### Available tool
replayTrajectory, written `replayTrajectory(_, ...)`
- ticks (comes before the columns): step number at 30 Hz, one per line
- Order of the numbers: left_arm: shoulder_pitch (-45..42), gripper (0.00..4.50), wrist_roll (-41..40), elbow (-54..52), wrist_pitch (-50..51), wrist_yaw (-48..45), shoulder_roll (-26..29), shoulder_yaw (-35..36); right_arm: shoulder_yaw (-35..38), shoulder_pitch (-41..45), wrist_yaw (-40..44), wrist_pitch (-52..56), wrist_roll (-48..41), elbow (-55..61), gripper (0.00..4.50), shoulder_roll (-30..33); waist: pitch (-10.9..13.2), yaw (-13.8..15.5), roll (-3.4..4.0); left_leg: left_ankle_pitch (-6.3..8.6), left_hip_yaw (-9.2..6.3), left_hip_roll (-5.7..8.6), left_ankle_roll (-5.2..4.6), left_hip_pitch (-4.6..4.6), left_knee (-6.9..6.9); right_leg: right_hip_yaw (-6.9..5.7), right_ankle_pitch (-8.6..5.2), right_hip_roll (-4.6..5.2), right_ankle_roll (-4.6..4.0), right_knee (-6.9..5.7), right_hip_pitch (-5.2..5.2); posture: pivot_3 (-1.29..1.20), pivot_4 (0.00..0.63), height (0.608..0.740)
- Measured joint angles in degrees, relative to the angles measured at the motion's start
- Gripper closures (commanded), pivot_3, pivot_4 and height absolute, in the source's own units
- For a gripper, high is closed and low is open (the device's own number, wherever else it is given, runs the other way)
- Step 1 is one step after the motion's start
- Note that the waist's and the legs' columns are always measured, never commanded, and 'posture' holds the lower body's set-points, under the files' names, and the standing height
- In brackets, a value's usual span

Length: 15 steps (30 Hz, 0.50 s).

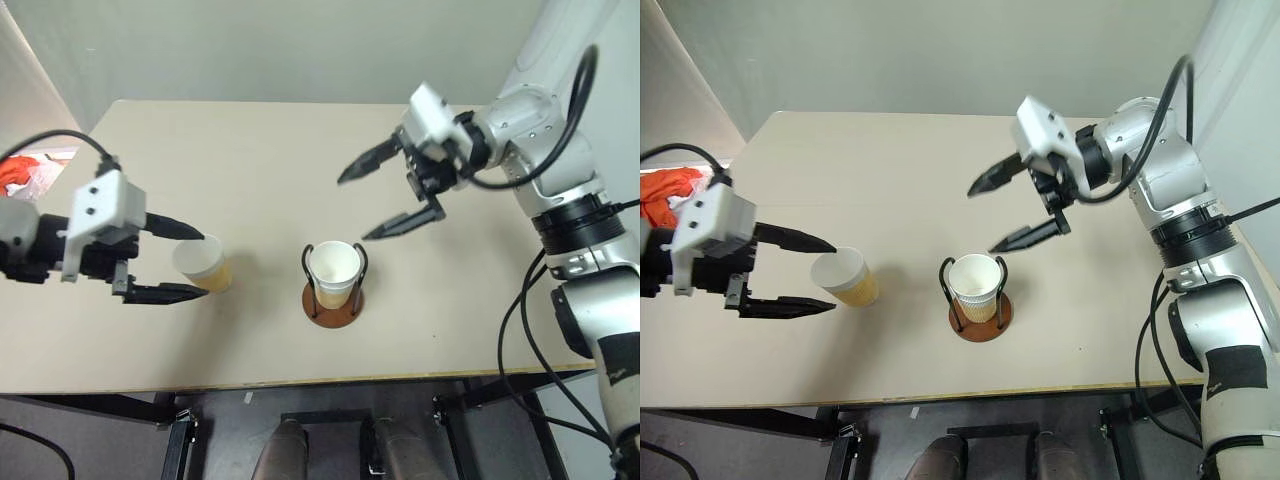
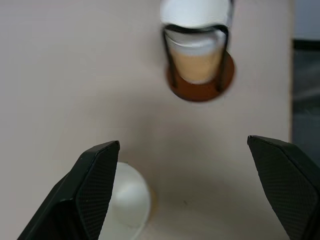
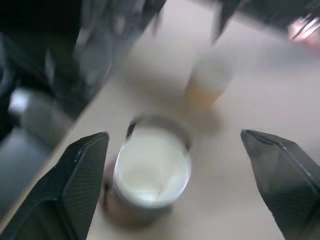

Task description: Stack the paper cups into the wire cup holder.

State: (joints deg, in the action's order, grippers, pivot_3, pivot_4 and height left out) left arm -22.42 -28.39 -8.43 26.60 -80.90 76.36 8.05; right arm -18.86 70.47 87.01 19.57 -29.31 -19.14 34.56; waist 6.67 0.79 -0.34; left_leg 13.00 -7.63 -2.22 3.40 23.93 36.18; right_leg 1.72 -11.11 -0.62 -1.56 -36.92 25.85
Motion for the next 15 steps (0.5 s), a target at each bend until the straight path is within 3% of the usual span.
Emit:
replayTrajectory(7, -9.8, 0.0, 15.7, 11.1, -10.0, -0.8, -4.3, -14.8, 9.2, -10.5, -9.2, 15.7, -7.2, 14.3, 0.01, 0.4, 0.0, 0.0, -0.02, 0.04, 0.0, 0.02, 0.0, 0.08, 0.03, 0.01, 0.02, 0.01, 0.03, 0.01, 0.06, 0.0, 0.15, 0.74)
replayTrajectory(14, -16.3, 0.0, 23.5, 17.5, -15.4, -3.0, -9.0, -20.9, 12.3, -15.1, -15.8, 20.9, -8.1, 23.0, 0.01, 0.6, 0.0, -0.1, -0.03, -0.01, -0.01, 0.0, -0.07, 0.06, 0.06, 0.01, 0.34, -0.03, 0.57, 0.02, 0.05, 0.0, 0.15, 0.74)
replayTrajectory(15, -17.3, 0.18, 25.0, 18.8, -16.6, -3.0, -9.9, -21.8, 12.9, -15.6, -16.7, 21.4, -8.2, 24.1, 0.0, 0.6, 0.0, -0.1, -0.03, -0.04, -0.01, 0.0, -0.1, 0.06, 0.06, 0.01, 0.34, -0.03, 0.57, 0.02, 0.04, 0.0, 0.15, 0.74)
